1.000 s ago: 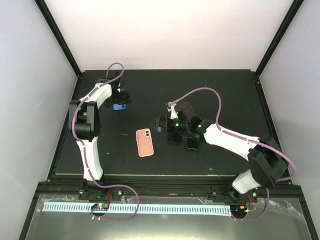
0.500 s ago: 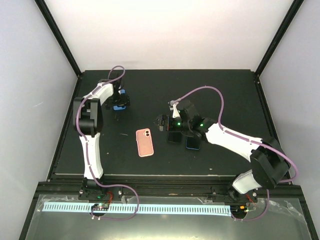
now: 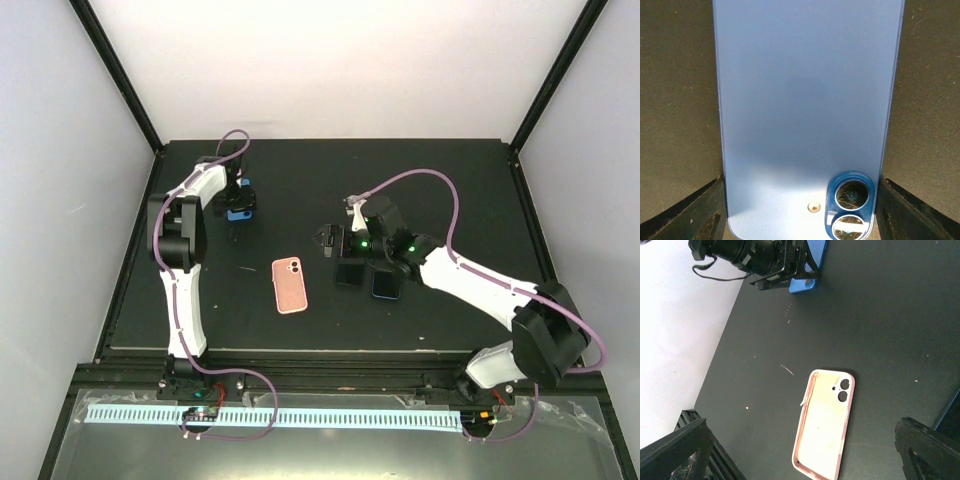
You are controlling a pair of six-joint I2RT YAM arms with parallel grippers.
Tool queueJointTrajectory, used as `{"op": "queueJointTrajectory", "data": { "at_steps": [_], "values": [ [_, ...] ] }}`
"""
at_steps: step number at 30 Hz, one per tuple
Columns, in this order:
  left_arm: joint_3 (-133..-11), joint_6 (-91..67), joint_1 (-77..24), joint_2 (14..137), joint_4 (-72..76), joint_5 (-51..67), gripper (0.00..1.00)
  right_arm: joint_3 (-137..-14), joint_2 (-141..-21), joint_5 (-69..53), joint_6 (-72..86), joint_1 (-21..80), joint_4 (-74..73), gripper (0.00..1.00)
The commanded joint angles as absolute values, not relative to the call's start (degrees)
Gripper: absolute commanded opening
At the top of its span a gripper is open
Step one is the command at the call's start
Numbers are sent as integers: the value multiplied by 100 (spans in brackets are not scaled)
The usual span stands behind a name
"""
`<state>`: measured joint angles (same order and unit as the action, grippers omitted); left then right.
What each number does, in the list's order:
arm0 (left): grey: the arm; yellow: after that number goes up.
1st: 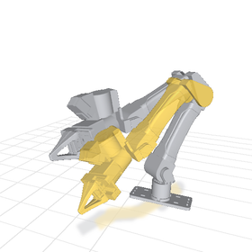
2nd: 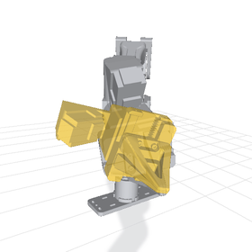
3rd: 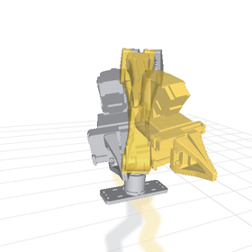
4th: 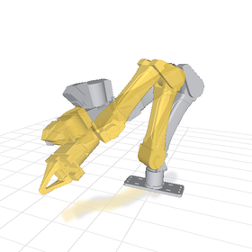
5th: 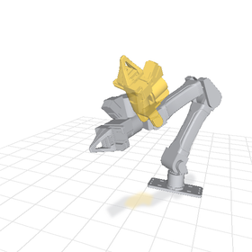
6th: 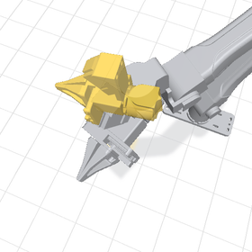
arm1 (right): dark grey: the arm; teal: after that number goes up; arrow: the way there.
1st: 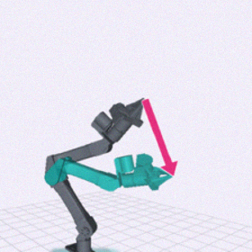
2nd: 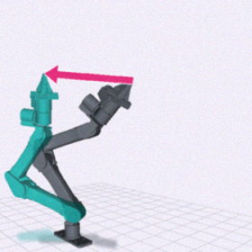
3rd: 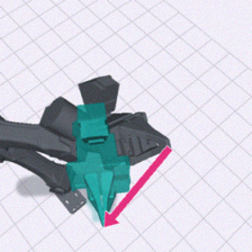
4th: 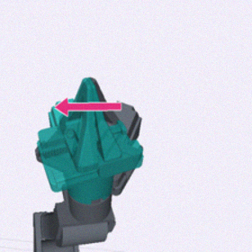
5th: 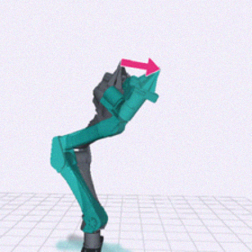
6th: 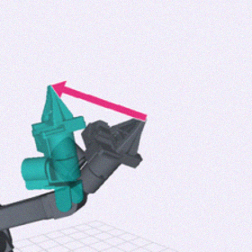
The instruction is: Put the phone into the phone case
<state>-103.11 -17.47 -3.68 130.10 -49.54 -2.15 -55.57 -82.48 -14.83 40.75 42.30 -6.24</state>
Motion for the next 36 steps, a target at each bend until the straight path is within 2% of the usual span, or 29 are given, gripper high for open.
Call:
{"op": "queueJointTrajectory", "data": {
  "at_steps": [1,13,16,19,23,26,29,33,36],
  "values": [
    [-9987,-1741,-333,12839,-5194,44,68,-5558,-7965,-1234,3872,4173,-781,100],
    [-8016,-1831,-588,10980,-4789,760,65,-5691,-7946,-1364,2659,4165,-1062,100],
    [-7533,-1775,-707,10533,-4760,958,65,-5763,-8019,-1538,2024,4159,-876,95],
    [-7092,-1715,-773,10112,-4773,1114,64,-5727,-8023,-1805,1221,4172,-454,90],
    [-6460,-1676,-809,9568,-4663,1299,64,-5033,-7855,-2269,-290,4212,792,82],
    [-6084,-1614,-822,9322,-4635,1409,64,-4749,-7918,-2605,-1755,4212,1259,82],
    [-5876,-1596,-822,9124,-4596,1503,64,-5123,-8339,-3054,-3307,4230,959,81],
    [-5707,-1637,-910,8985,-4532,1720,63,-5644,-9137,-3045,-4292,4253,954,79],
    [-5676,-1587,-932,8926,-4567,1874,63,-6032,-9686,-3055,-4809,4348,934,70]
  ]
}}
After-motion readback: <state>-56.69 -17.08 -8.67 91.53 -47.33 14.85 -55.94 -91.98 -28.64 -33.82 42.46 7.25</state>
